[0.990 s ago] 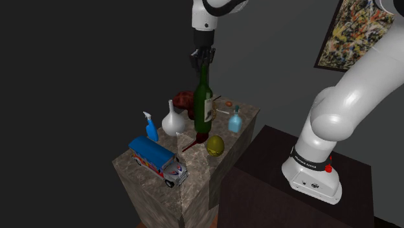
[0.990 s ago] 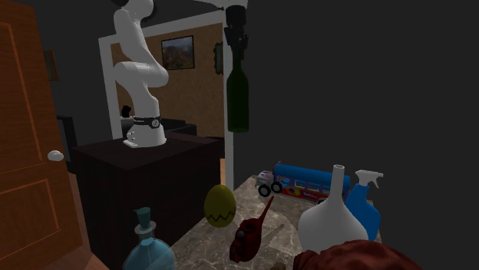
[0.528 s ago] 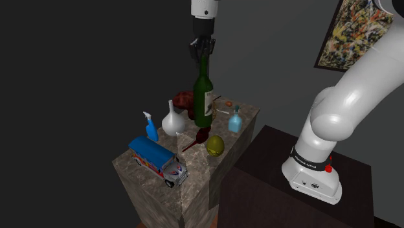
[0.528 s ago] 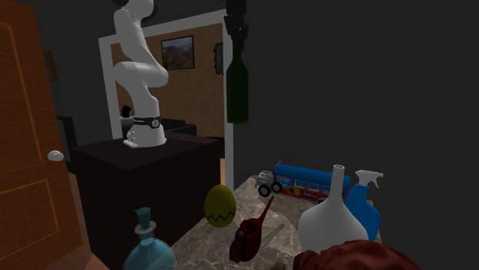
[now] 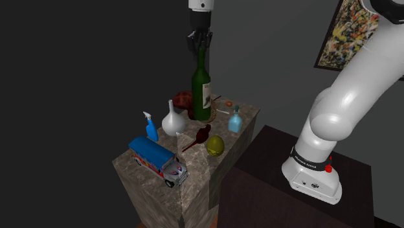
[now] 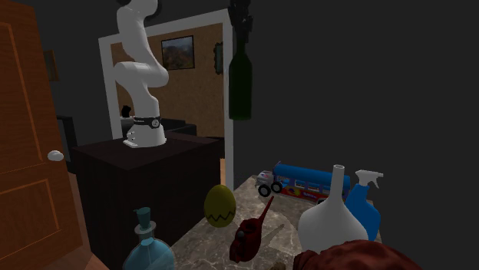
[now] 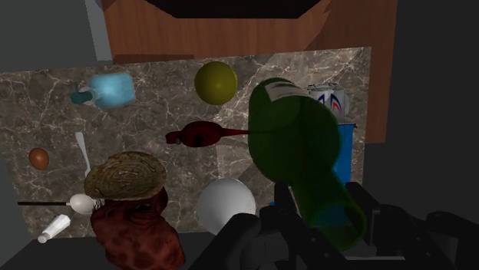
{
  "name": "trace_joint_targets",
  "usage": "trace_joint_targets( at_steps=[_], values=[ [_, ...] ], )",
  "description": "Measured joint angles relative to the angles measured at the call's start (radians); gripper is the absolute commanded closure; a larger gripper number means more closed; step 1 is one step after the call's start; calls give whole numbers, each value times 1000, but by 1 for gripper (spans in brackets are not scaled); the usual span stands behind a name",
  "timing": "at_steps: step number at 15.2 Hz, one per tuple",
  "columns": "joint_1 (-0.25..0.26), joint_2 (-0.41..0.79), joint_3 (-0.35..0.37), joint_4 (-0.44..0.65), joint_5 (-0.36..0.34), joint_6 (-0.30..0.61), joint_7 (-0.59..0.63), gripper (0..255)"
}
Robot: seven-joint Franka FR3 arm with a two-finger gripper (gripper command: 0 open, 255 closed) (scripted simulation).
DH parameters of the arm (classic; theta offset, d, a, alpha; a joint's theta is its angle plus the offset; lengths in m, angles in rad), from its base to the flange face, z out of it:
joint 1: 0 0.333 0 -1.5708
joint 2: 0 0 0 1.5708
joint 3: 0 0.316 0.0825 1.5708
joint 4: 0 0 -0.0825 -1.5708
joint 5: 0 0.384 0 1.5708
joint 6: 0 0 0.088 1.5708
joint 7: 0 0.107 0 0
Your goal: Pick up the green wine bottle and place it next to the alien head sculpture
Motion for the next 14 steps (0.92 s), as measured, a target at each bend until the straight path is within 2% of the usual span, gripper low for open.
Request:
trace_joint_targets(
  at_steps=[6,14],
  values=[
    [-41,158,-52,126,-16,30,-88,255],
    [-95,417,-102,393,-17,21,-192,255]
  ],
)
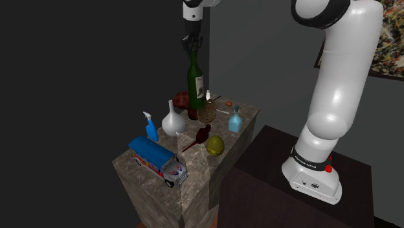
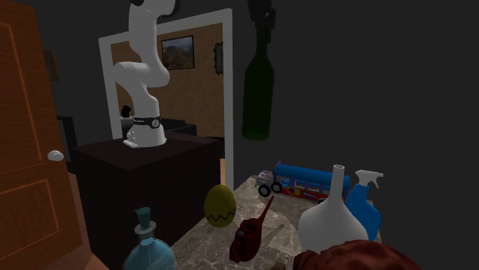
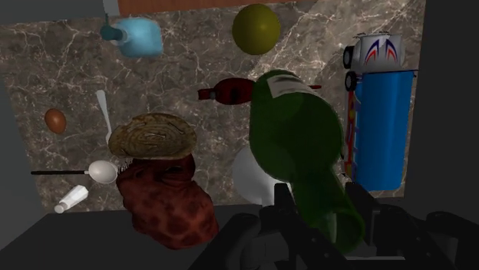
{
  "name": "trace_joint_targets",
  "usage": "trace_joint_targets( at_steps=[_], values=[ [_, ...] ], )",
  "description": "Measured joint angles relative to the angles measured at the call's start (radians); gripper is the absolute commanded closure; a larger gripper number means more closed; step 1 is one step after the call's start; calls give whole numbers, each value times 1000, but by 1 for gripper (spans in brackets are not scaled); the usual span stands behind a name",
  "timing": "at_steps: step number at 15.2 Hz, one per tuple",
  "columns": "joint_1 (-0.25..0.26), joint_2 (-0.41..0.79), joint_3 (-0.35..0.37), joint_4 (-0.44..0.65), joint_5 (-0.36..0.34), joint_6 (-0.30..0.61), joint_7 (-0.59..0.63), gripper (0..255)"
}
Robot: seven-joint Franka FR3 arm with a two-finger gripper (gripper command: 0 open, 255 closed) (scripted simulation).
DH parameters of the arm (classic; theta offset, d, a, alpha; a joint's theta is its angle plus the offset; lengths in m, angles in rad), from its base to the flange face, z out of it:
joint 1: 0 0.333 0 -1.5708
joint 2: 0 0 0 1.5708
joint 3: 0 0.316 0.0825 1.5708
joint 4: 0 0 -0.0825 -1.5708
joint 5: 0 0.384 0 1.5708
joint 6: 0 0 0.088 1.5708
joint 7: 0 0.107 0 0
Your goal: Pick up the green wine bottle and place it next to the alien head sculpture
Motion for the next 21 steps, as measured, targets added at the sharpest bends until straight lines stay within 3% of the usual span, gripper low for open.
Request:
trace_joint_targets(
  at_steps=[4,8,9,21],
  values=[
    [-29,161,-17,196,6,-36,-46,255],
    [-60,359,-28,470,14,-111,-86,255],
    [-66,376,-29,487,16,-113,-92,255],
    [-68,359,-29,307,17,52,-100,255]
  ],
)
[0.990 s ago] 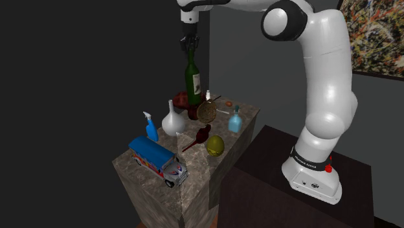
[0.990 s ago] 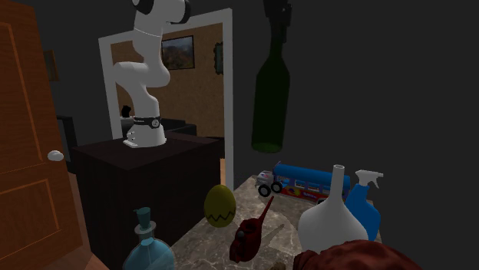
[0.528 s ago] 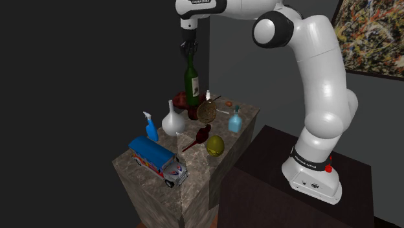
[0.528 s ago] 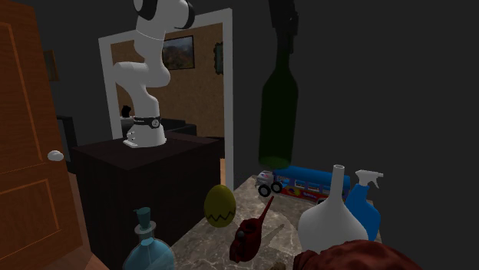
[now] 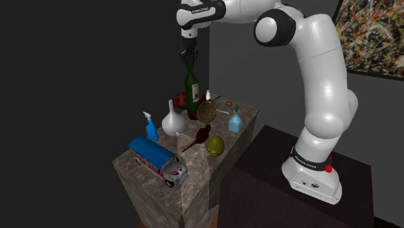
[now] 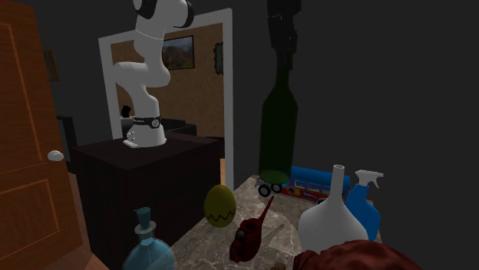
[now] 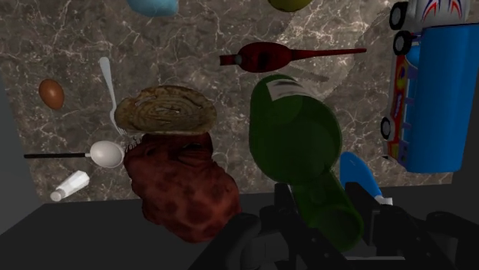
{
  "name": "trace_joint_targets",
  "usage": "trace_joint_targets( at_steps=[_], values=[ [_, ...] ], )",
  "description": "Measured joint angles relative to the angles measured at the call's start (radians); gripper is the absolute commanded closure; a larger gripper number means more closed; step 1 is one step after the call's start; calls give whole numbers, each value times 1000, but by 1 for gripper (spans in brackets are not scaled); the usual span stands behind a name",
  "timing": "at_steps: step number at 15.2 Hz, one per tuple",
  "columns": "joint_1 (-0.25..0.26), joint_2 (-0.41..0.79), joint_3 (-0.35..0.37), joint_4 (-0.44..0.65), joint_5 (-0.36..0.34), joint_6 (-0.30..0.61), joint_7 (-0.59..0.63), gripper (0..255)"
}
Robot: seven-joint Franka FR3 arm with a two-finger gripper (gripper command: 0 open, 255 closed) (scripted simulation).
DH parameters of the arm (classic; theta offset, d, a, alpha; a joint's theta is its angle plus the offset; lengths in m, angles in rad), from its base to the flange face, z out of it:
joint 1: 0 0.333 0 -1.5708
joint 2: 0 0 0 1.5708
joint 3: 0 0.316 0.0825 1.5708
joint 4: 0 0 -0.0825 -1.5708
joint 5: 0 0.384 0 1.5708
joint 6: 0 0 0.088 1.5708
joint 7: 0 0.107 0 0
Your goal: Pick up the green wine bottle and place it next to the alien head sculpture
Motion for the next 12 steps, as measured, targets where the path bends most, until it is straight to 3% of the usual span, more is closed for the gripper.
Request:
trace_joint_targets(
  at_steps=[12],
  values=[
    [0,10,0,-147,1,157,-3,255]
  ],
)
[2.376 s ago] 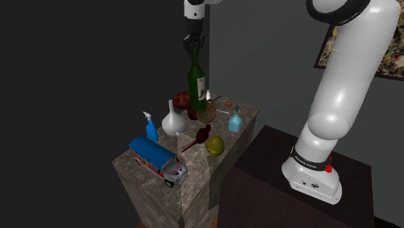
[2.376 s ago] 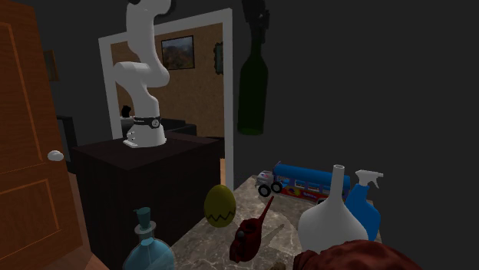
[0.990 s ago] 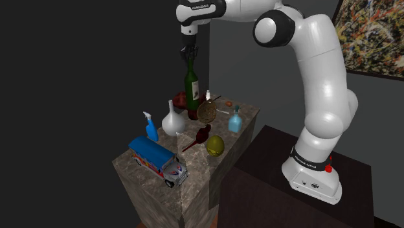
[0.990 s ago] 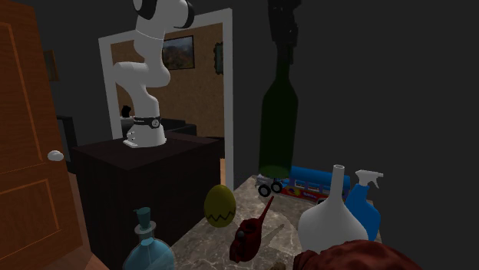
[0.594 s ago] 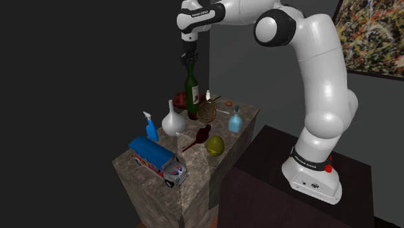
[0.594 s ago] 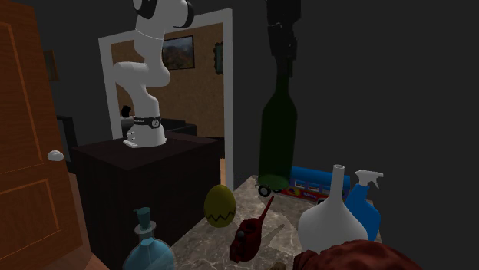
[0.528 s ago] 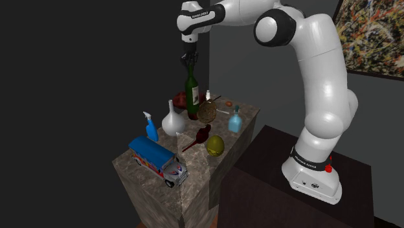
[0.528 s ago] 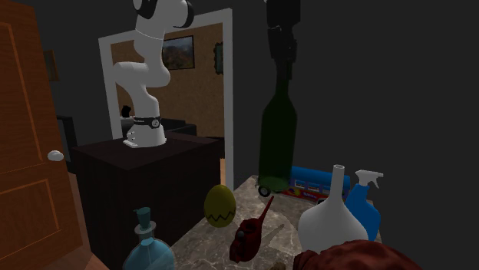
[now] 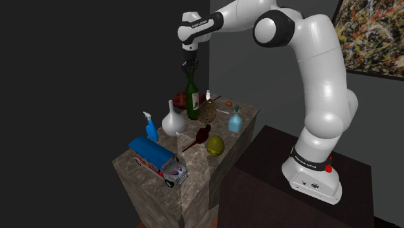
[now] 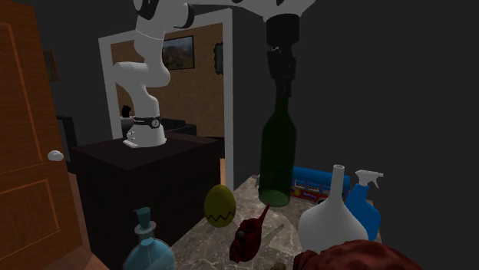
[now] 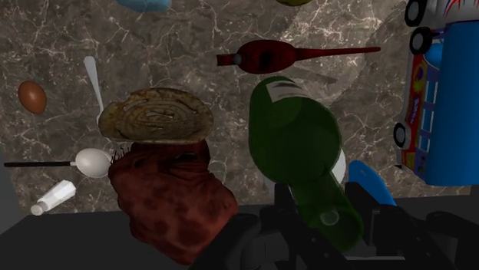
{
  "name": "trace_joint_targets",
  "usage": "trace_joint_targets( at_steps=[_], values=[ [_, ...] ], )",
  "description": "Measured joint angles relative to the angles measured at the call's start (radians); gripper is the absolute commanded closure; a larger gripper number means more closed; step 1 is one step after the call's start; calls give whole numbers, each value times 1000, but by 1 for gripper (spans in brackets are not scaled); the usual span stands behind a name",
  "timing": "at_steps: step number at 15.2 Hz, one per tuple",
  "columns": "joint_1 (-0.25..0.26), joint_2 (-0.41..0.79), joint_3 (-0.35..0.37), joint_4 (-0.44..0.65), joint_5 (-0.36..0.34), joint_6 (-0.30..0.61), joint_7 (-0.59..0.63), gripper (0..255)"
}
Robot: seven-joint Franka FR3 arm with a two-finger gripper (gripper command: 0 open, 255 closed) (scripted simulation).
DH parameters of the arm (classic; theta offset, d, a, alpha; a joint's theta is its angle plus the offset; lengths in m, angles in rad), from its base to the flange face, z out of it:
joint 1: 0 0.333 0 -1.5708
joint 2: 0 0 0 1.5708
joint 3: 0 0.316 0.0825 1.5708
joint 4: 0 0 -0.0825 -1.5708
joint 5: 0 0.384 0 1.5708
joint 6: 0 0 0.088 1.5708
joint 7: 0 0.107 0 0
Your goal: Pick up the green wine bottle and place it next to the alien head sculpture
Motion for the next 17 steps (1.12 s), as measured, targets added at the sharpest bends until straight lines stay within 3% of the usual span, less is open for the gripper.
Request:
trace_joint_targets(
  at_steps=[17],
  values=[
    [0,70,1,-119,2,189,-3,255]
  ],
)
